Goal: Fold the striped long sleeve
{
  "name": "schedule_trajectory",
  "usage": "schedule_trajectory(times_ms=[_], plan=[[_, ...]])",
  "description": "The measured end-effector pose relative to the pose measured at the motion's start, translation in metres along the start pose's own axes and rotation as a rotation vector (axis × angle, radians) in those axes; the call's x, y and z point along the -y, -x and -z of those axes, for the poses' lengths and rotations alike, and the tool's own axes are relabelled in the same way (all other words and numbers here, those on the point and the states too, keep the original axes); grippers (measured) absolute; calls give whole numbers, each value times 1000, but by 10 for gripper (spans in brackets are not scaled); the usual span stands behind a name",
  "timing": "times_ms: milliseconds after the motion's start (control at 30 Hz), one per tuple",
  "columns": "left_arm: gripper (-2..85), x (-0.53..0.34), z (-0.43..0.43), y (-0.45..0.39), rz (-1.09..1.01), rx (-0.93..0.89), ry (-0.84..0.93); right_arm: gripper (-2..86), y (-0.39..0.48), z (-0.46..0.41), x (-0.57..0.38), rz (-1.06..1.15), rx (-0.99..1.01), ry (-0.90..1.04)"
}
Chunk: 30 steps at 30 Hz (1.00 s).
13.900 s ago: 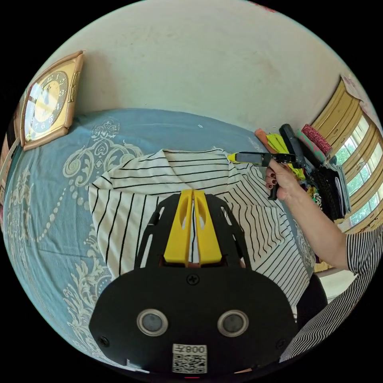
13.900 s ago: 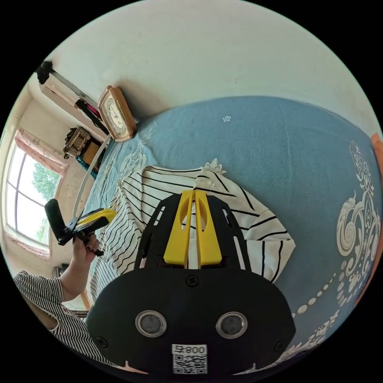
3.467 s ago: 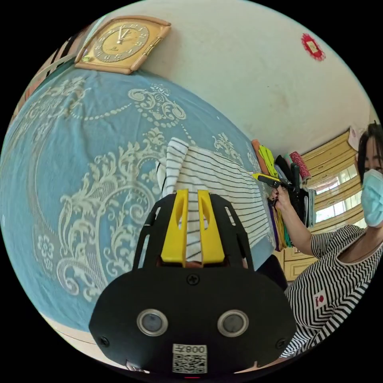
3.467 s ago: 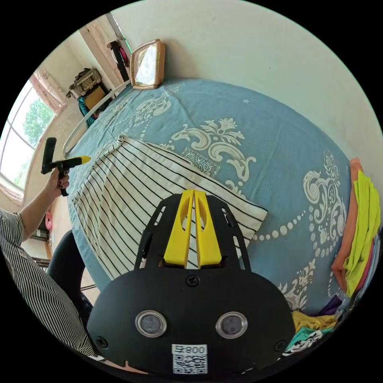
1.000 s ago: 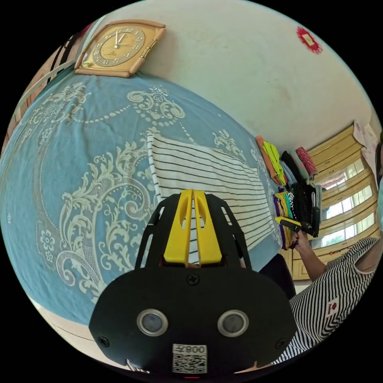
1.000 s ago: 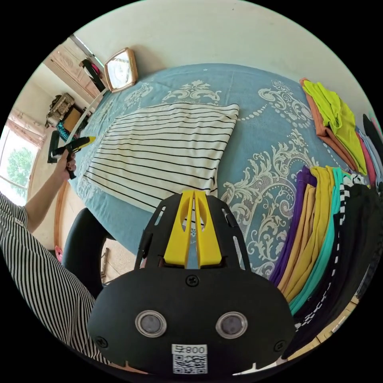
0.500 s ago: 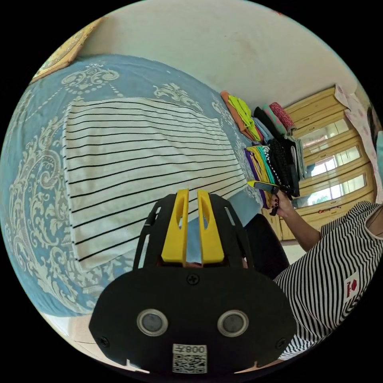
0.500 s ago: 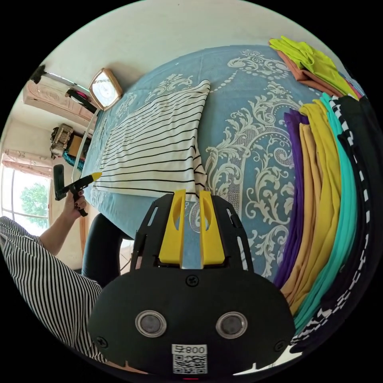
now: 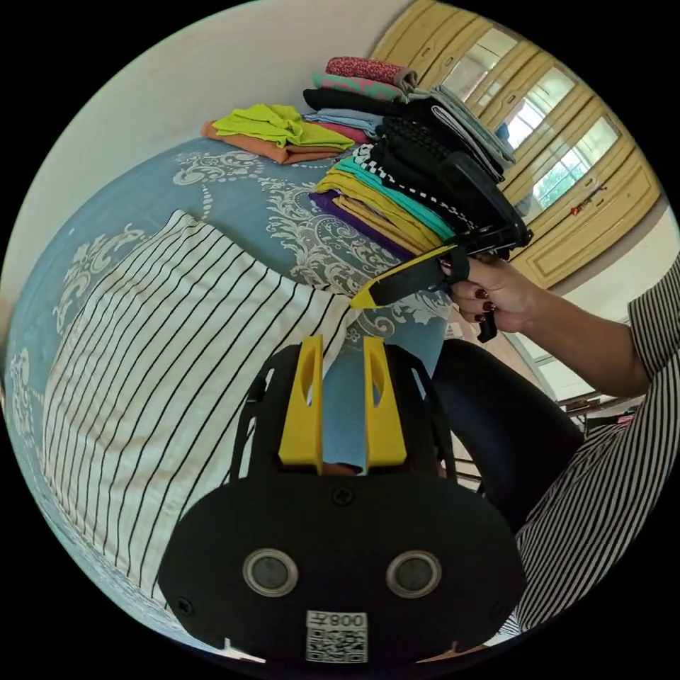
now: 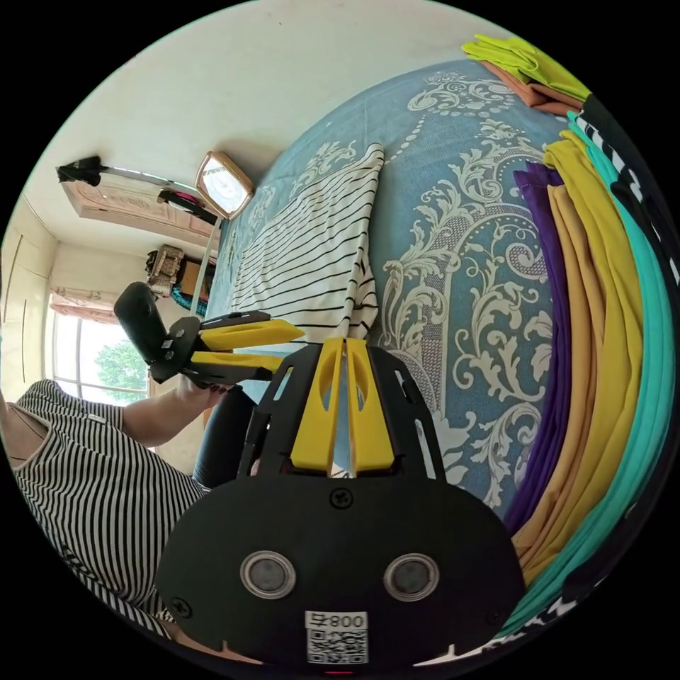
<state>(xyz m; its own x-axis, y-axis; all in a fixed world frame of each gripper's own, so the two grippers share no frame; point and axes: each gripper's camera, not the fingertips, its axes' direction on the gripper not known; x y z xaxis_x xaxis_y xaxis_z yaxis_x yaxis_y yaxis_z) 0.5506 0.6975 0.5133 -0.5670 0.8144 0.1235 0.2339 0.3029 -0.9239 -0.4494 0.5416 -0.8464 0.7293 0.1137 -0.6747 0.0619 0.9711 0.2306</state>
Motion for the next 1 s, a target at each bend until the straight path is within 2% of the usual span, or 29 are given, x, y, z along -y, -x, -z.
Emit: schedule_trajectory(times_ms=[167,367,467,667,1000], plan=[[32,45,3,-33,-32,147,67,8,-9,-8,10,17,64,11],[12,57,41,-34,102,59,-31,23,-13,4,36,46,-54,-100],[9,60,53,-36,139,36,-59,45,-24,-4,72,45,-46,-128],[8,68,59,-49,125,32,-62,77,-54,-48,164,-29,25,-96],[7,52,50,-45,138,-18,-87,74,-51,-95,271,-70,66,-33]])
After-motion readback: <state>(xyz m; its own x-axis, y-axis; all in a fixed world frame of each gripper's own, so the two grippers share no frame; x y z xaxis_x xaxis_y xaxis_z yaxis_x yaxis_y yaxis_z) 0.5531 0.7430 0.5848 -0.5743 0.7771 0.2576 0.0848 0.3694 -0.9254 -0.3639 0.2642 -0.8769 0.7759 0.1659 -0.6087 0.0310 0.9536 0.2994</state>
